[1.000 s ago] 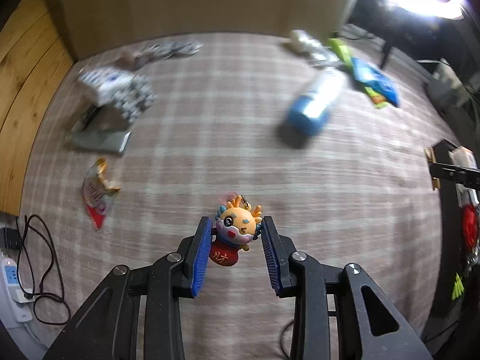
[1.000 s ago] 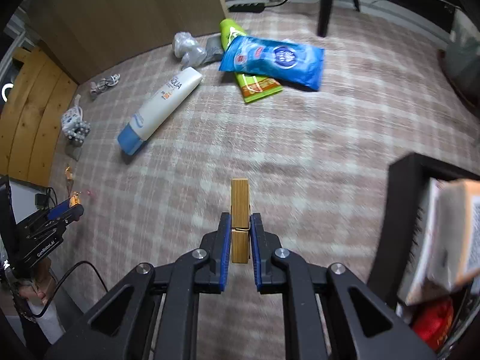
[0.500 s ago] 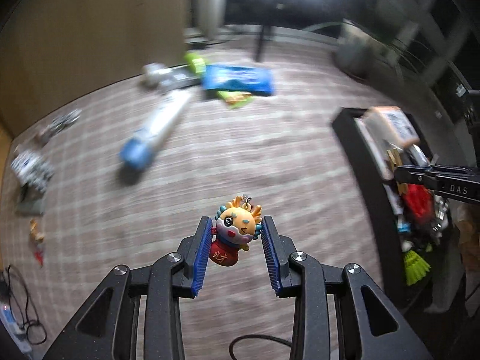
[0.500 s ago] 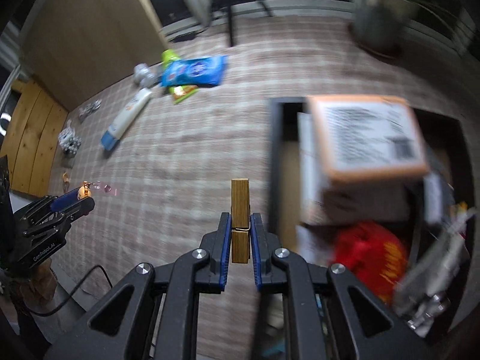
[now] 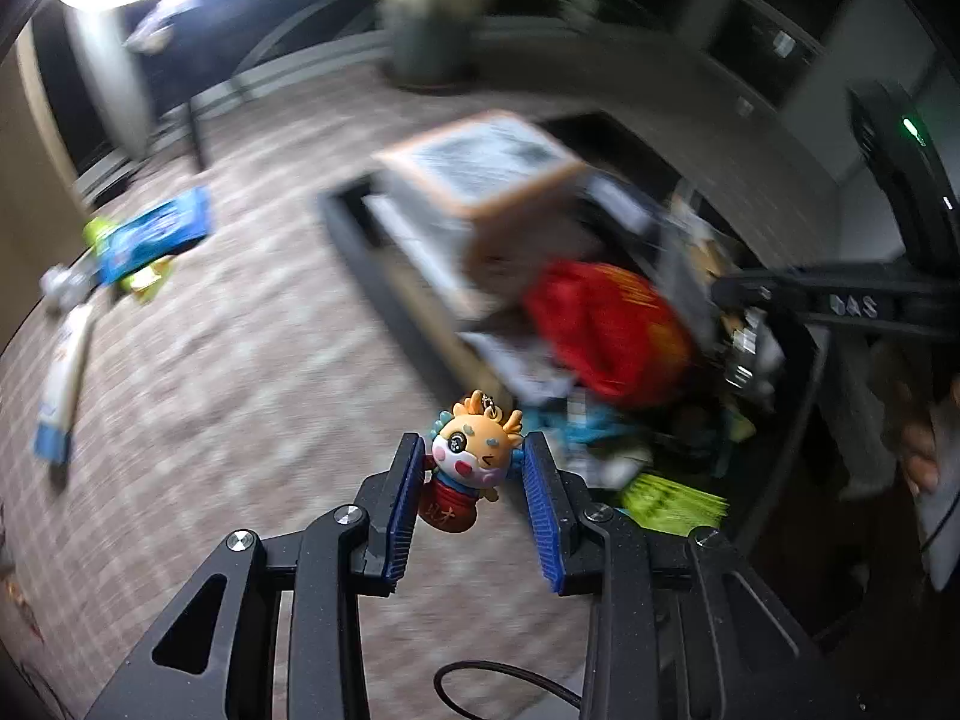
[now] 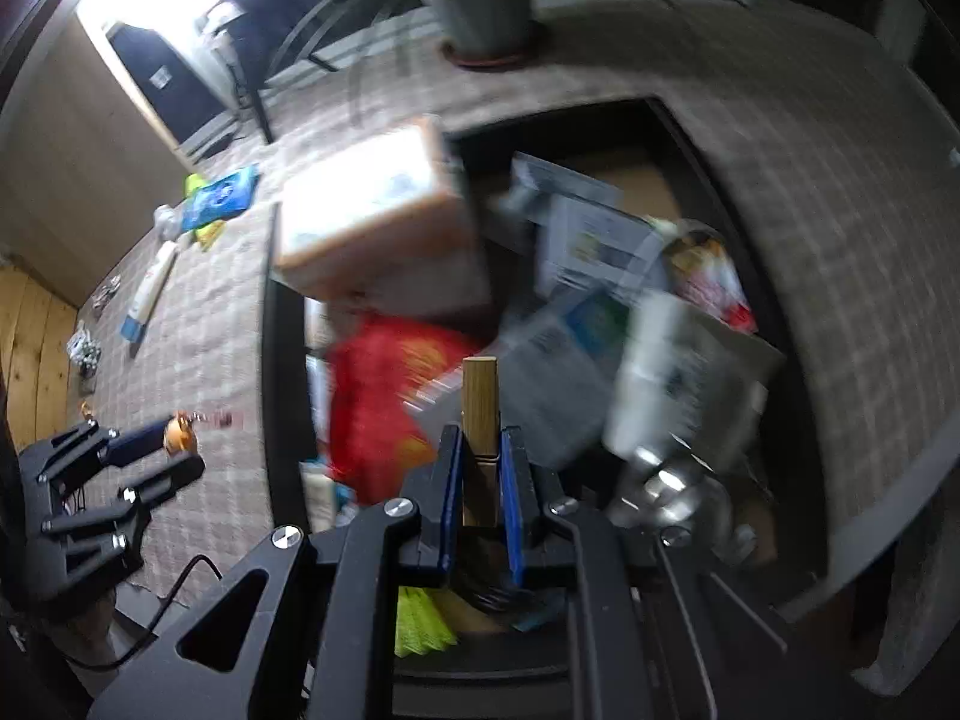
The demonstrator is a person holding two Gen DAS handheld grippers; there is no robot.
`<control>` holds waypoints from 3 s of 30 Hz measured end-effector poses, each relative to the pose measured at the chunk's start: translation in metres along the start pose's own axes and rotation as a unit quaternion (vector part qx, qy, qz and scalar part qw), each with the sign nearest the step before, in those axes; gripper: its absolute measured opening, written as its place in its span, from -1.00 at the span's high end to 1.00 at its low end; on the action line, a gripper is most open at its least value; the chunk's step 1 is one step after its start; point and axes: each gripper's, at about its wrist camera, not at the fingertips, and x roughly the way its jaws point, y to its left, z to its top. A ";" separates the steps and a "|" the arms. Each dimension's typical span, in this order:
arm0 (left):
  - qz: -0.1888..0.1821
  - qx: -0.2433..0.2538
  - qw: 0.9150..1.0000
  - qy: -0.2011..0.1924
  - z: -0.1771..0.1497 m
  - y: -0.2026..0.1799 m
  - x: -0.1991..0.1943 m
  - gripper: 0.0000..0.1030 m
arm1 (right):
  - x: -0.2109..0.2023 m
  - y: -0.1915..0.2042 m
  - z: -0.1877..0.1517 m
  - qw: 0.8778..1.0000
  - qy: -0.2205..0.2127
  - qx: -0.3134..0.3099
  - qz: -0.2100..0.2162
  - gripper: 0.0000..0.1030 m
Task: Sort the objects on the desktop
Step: 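Carry the clothespin and keychain to the bin and open both tools, then move both tools to the white AQUA sunscreen bottle and close on it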
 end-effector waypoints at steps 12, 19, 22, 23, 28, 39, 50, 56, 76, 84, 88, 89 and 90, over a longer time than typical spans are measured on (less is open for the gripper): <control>-0.030 0.073 0.997 0.023 -0.003 -0.072 0.015 0.38 | -0.007 -0.031 -0.038 0.999 0.015 0.028 0.006 0.75; -0.039 0.071 0.996 0.025 -0.001 -0.075 0.013 0.15 | -0.006 -0.026 -0.045 0.999 0.023 0.029 0.022 0.56; -0.035 0.067 0.997 0.024 -0.002 -0.072 0.011 0.16 | -0.007 -0.025 -0.044 0.999 0.021 0.032 0.017 0.54; -0.033 0.065 0.997 0.023 -0.002 -0.070 0.011 0.16 | -0.007 -0.024 -0.043 0.999 0.022 0.031 0.016 0.53; -0.028 0.053 0.998 0.022 -0.003 -0.057 0.010 0.16 | -0.004 -0.016 -0.038 1.000 0.022 0.019 0.009 0.51; 0.012 0.010 1.000 0.006 -0.008 -0.010 -0.004 0.19 | -0.001 0.025 -0.023 1.000 0.010 -0.010 0.003 0.51; 0.063 -0.036 0.997 -0.032 -0.024 0.047 -0.039 0.19 | 0.003 0.105 -0.016 0.997 -0.001 -0.069 0.018 0.51; 0.082 -0.053 0.994 -0.052 -0.033 0.073 -0.060 0.19 | 0.004 0.151 -0.013 0.995 -0.005 -0.100 0.029 0.50; 0.111 -0.148 0.982 -0.048 -0.055 0.199 -0.071 0.19 | 0.047 0.269 0.030 0.988 0.009 -0.137 0.070 0.36; 0.106 -0.191 0.975 -0.035 -0.049 0.275 -0.060 0.19 | 0.082 0.309 0.064 0.986 0.029 -0.130 0.101 0.36; 0.098 -0.206 0.973 -0.021 -0.043 0.310 -0.049 0.17 | 0.107 0.323 0.082 0.985 0.051 -0.115 0.118 0.36; 0.098 -0.207 0.973 -0.017 -0.041 0.318 -0.045 0.17 | 0.115 0.328 0.088 0.984 0.059 -0.113 0.122 0.36; 0.100 -0.206 0.973 -0.015 -0.039 0.323 -0.042 0.17 | 0.120 0.330 0.091 0.984 0.063 -0.112 0.124 0.36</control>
